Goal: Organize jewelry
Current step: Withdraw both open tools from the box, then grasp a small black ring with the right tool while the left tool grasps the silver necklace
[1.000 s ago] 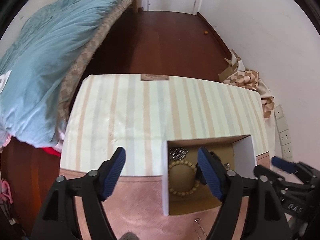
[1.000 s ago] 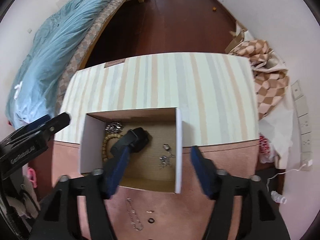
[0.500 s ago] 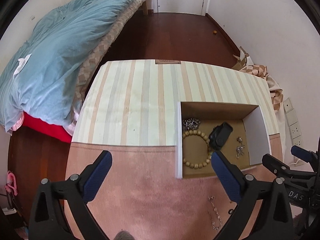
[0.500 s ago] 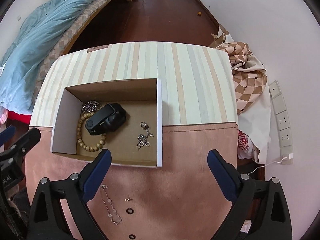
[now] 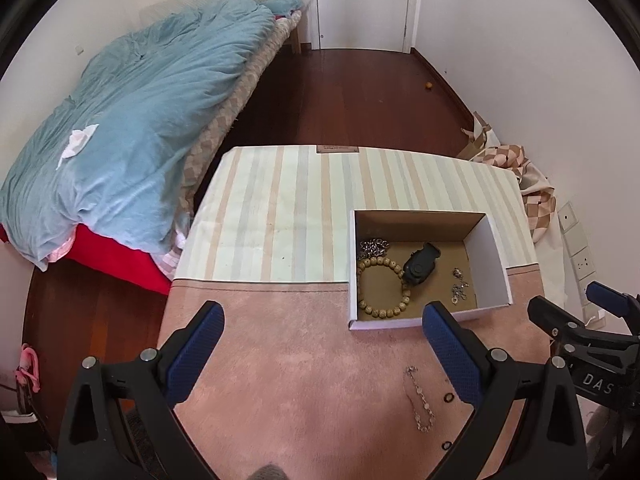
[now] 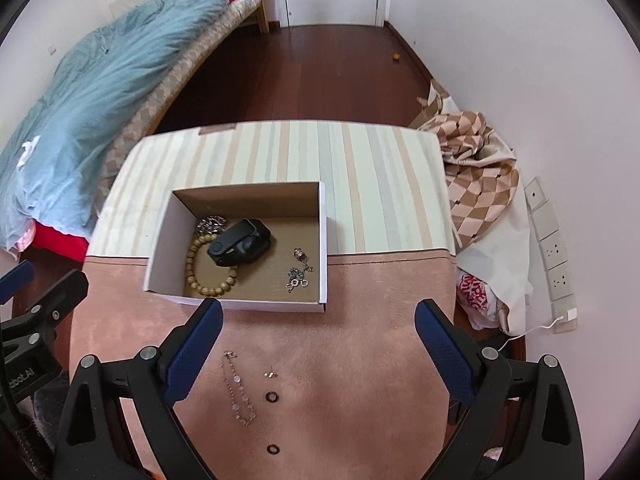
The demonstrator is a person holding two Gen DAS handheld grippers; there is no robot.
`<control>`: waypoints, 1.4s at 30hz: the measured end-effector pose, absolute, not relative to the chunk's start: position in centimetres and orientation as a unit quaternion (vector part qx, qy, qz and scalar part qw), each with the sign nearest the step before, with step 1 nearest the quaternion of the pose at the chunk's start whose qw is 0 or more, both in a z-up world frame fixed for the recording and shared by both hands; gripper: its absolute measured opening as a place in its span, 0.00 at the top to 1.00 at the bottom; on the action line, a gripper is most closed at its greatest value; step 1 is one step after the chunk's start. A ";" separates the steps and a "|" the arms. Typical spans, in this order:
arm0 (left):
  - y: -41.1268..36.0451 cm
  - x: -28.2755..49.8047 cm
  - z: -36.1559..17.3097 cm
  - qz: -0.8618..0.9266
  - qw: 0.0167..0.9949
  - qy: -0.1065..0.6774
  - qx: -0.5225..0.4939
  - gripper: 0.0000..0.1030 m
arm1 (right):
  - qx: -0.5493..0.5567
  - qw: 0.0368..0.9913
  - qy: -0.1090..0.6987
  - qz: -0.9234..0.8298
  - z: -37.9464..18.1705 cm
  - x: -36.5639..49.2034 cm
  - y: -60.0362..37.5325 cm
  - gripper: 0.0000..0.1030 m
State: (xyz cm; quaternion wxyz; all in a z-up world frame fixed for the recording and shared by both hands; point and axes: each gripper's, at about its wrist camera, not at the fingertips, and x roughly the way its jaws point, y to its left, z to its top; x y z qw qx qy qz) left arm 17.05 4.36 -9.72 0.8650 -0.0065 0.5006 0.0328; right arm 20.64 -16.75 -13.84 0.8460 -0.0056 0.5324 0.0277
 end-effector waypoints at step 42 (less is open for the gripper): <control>6.5 6.0 -23.7 0.092 0.778 0.621 0.019 0.02 | 0.029 0.819 0.570 0.062 -28.2 6.2 -15.4 0.52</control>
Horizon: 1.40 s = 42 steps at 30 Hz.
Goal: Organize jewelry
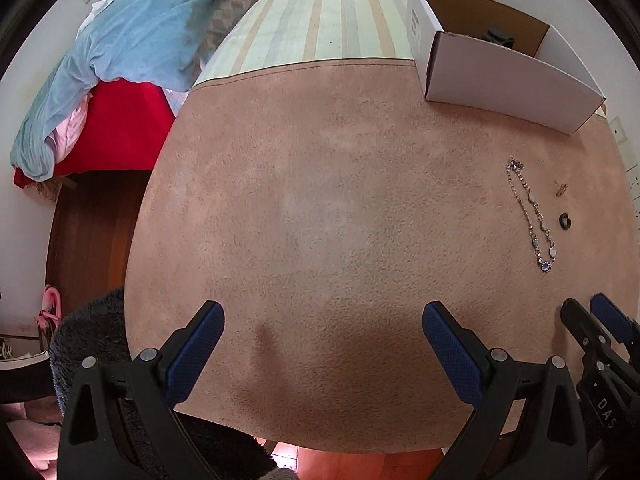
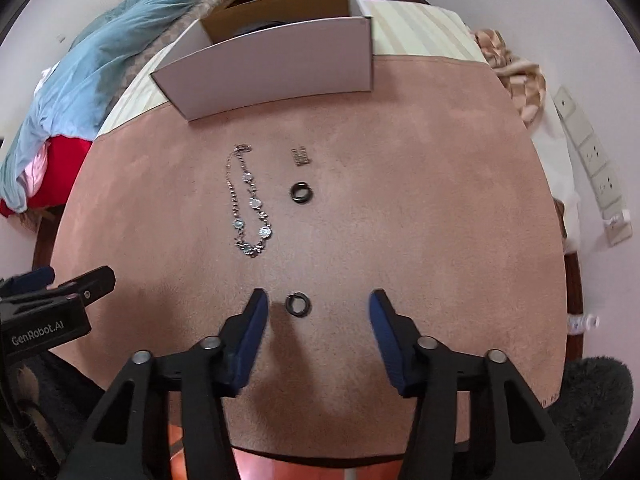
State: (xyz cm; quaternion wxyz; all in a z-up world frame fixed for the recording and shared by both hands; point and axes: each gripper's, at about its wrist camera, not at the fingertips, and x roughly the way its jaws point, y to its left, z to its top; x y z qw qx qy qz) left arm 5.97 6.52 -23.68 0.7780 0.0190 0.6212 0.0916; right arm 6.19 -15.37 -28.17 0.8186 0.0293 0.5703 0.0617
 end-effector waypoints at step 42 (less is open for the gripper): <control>-5.6 10.0 -23.6 -0.113 0.808 0.577 -0.021 0.98 | 0.143 0.835 0.530 -0.050 -26.5 8.1 -26.3 0.88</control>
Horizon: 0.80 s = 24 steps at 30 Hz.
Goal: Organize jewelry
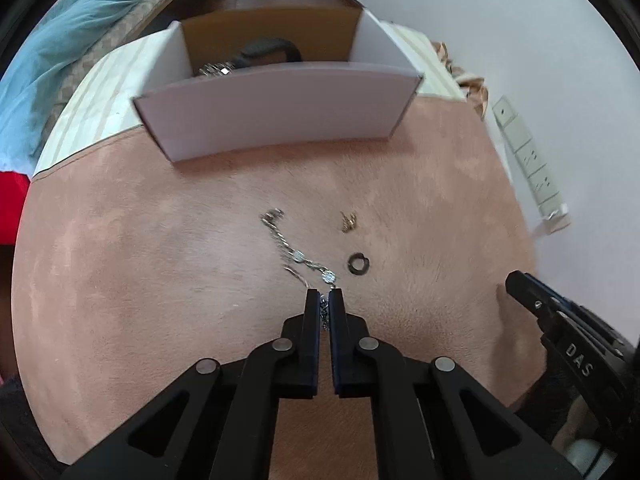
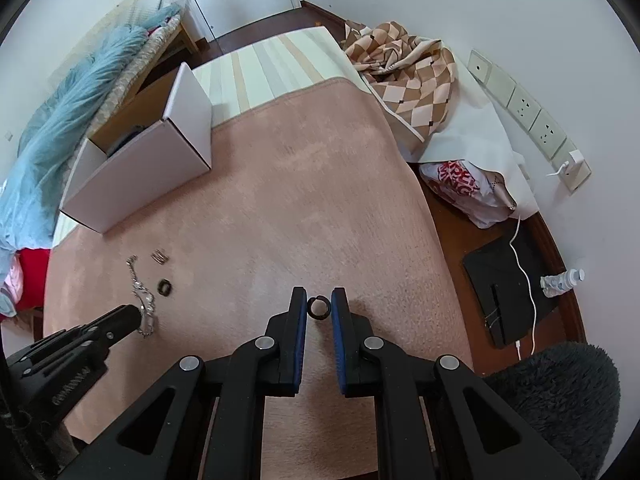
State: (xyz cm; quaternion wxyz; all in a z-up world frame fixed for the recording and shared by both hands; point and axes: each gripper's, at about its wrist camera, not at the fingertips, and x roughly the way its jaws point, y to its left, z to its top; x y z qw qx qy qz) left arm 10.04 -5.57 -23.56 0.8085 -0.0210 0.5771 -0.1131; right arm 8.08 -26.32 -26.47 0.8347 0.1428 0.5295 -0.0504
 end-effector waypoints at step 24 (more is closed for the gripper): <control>2.5 11.6 -12.2 -0.136 0.847 0.501 -0.115 0.99 | 0.172 0.866 0.470 0.027 -18.2 10.2 -23.6 0.88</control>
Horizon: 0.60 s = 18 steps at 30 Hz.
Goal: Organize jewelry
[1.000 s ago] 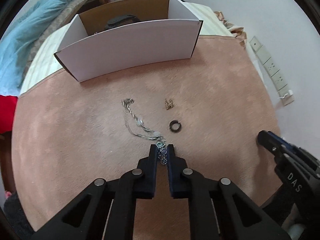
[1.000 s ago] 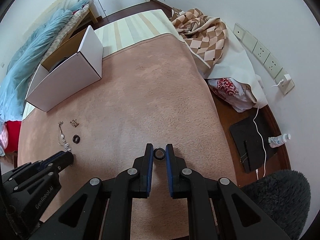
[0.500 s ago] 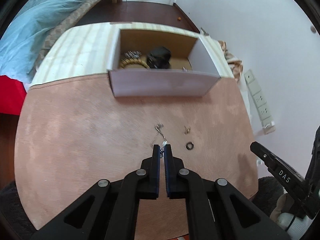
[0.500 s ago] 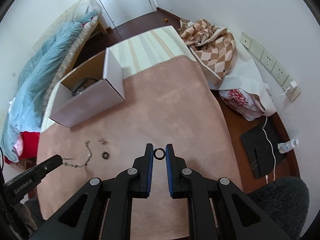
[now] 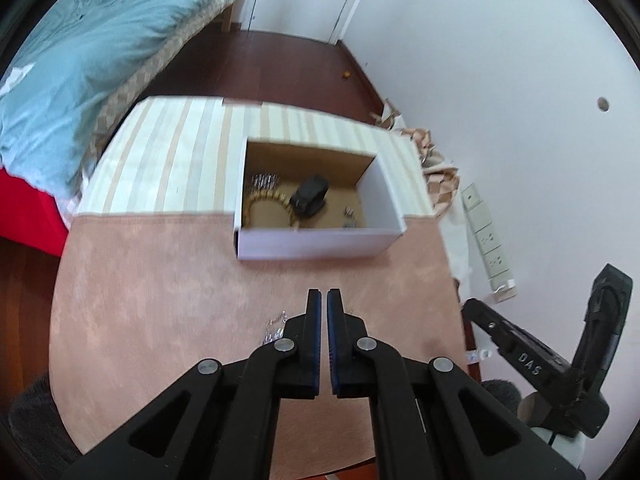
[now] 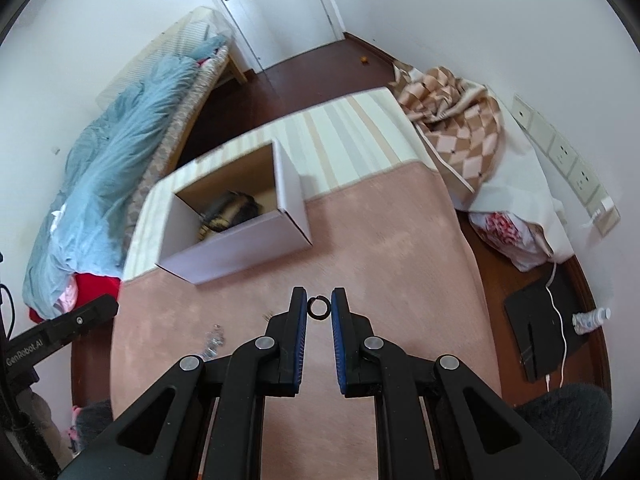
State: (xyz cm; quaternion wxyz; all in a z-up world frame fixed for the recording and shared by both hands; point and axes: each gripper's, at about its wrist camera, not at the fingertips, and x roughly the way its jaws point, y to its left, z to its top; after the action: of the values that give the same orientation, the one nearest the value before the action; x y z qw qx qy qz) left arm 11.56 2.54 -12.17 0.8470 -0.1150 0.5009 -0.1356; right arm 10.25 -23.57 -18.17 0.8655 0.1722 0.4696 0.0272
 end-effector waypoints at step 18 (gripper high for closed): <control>3.0 12.7 -21.4 -0.104 0.793 0.596 -0.072 0.42 | 0.164 0.856 0.488 0.034 -19.4 12.1 -22.2 0.88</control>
State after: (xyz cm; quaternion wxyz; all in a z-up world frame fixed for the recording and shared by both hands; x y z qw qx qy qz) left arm 12.68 2.96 -21.44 0.7926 -0.0723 0.5965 -0.1040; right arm 12.11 -22.17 -19.36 0.8565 0.1643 0.4882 0.0340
